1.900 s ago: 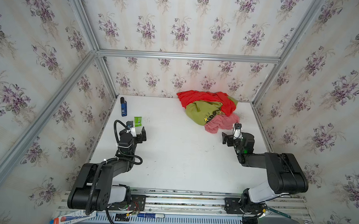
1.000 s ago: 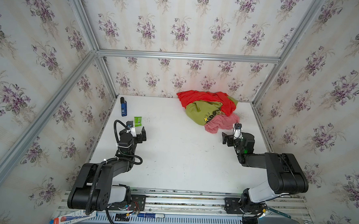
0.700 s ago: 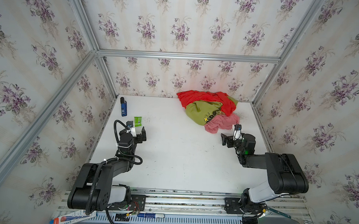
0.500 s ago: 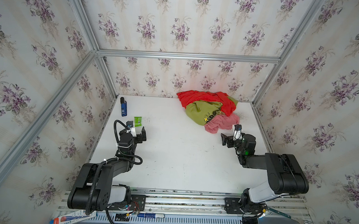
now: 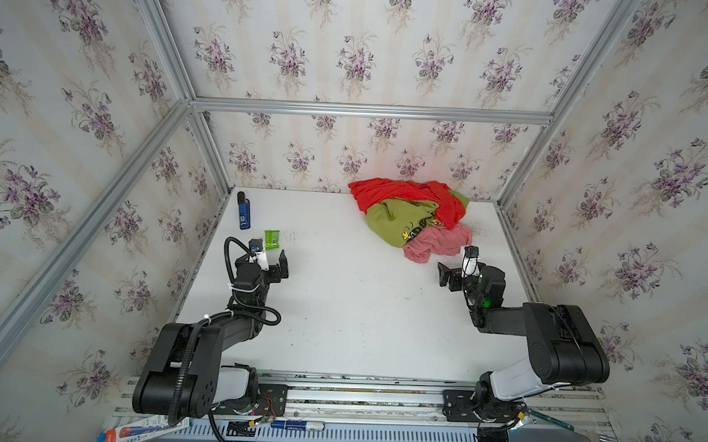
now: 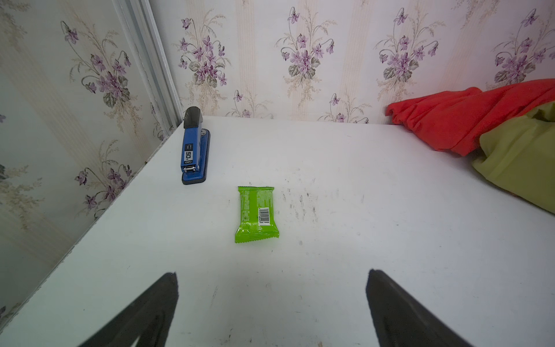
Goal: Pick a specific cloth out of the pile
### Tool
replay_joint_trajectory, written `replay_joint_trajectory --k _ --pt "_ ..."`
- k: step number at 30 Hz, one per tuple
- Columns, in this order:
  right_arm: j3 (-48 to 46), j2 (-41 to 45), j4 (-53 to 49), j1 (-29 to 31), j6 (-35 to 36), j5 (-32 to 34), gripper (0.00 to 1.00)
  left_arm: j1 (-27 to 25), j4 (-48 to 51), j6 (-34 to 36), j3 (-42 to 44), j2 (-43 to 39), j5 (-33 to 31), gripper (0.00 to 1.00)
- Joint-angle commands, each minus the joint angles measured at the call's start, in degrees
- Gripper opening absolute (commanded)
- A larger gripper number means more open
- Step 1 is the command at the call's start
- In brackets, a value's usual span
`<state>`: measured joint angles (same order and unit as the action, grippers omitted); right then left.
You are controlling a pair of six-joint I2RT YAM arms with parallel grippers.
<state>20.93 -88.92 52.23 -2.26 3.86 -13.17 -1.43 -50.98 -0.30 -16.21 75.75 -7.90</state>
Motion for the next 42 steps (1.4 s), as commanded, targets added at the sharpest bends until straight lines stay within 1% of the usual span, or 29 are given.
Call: replay_joint_trajectory --k 1,20,23,25,28,30,32,34,36,38,42 --pt "0.55 0.24 1.51 0.06 -0.52 0.49 1.0 0.02 -2.71 0.03 0.25 -0.14 0.25 1.0" --pt "0.7 0.55 1.25 0.47 -0.49 1.46 1.0 -0.16 -2.72 0.16 0.29 -0.16 -0.03 1.0" --pt "2.49 3.74 -5.44 0.68 -1.38 4.27 1.0 -0.34 -2.5 0.25 0.15 -0.78 -0.65 1.0" --pt "4.81 6.75 -12.32 0.66 -1.46 5.2 1.0 -0.34 1.28 -0.41 -0.96 -2.62 -1.95 1.0" --pt "8.83 10.8 -21.75 0.71 -1.84 5.6 1.0 -0.33 10.8 -1.22 -4.53 -6.31 -5.0 1.0" --pt "10.82 13.02 -26.15 0.76 -5.53 7.9 1.0 -0.33 14.01 -1.01 -5.87 -8.31 -4.93 1.0" --pt "13.62 14.73 -30.95 0.67 -7.05 8.1 1.0 -0.45 16.91 -1.57 -7.58 -9.56 -5.7 1.0" --pt "16.87 16.4 -36.3 0.72 -8.03 7.28 1.0 -0.51 23.27 -3.59 -11.02 -10.33 -8.18 1.0" --pt "19.18 17.56 -40.02 0.73 -10.3 7.98 1.0 -0.72 29.33 -4.52 -14.31 -10.78 -9.51 1.0" --pt "20.25 18.59 -42.03 0.67 -12.86 9.3 1.0 -0.79 33.49 -5.87 -16.71 -11.43 -9.83 1.0" --pt "24.24 18.64 -48.98 0.66 -18.7 13.5 1.0 -1.32 44.85 -12.16 -22.89 -11.51 -11.84 1.0"
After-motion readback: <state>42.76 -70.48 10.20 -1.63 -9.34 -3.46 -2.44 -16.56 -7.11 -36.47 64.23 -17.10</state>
